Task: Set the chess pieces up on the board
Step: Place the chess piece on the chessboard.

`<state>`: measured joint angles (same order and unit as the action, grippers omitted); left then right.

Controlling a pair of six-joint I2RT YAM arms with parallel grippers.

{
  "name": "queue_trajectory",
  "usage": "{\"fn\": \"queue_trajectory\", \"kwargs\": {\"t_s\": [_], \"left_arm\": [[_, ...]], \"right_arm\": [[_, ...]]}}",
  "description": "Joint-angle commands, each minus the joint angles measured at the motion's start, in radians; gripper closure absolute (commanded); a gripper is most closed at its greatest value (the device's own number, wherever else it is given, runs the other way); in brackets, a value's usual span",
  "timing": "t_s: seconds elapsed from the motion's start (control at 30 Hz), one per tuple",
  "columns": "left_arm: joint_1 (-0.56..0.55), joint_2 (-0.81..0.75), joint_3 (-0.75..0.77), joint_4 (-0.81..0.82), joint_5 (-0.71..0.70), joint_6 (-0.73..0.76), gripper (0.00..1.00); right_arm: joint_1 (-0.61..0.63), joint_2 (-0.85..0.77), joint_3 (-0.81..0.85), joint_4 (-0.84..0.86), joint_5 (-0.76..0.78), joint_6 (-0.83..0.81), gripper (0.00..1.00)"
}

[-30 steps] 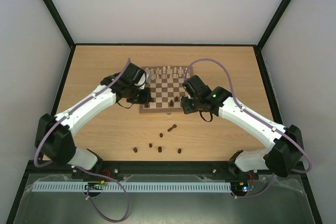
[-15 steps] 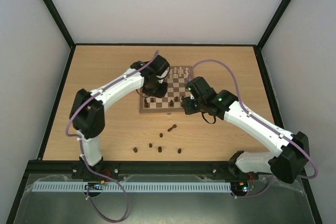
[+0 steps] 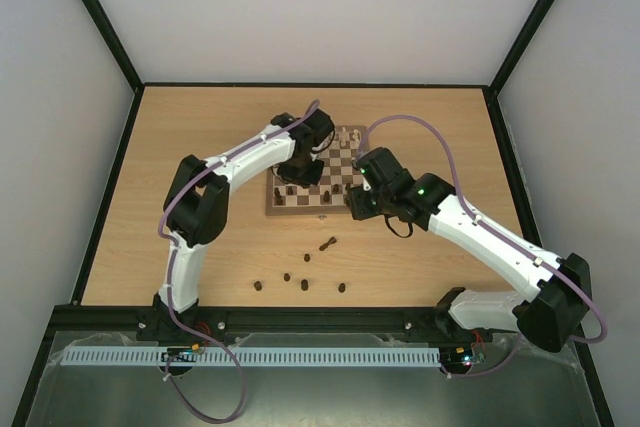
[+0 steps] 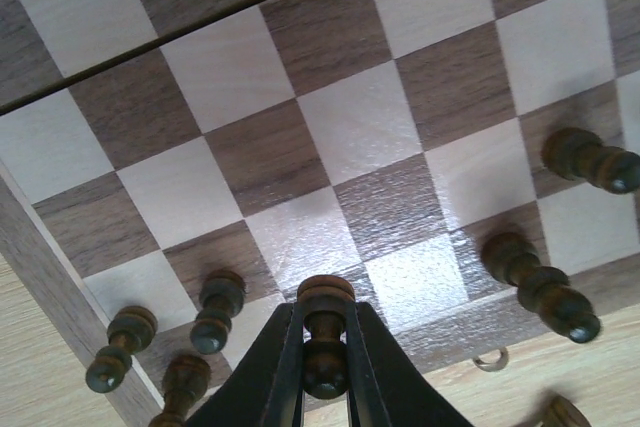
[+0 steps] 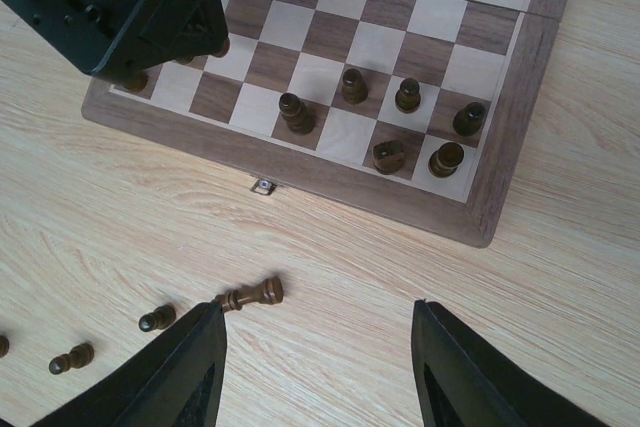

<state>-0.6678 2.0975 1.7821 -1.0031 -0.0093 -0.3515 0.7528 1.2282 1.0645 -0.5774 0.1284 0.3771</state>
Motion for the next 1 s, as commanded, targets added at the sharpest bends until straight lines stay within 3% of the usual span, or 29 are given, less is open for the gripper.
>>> {"fn": "queue_trajectory", "kwargs": {"t_s": [0.0, 0.53, 0.97], "left_arm": [[0.011, 0.019, 0.0, -0.028, -0.029, 0.013, 0.95], [0.015, 0.047, -0.045, 0.008, -0.02, 0.019, 0.94], [0.004, 0.058, -0.035, 0.012, 0.0, 0.022, 0.83]], "right_arm": [[-0.003, -0.018, -0.015, -0.006, -0.01, -0.012, 0.49], [-0.003, -0.004, -0.018, -0.004, -0.006, -0.014, 0.49], [-0.003, -0.004, -0.02, -0.002, -0.012, -0.015, 0.49]]}}
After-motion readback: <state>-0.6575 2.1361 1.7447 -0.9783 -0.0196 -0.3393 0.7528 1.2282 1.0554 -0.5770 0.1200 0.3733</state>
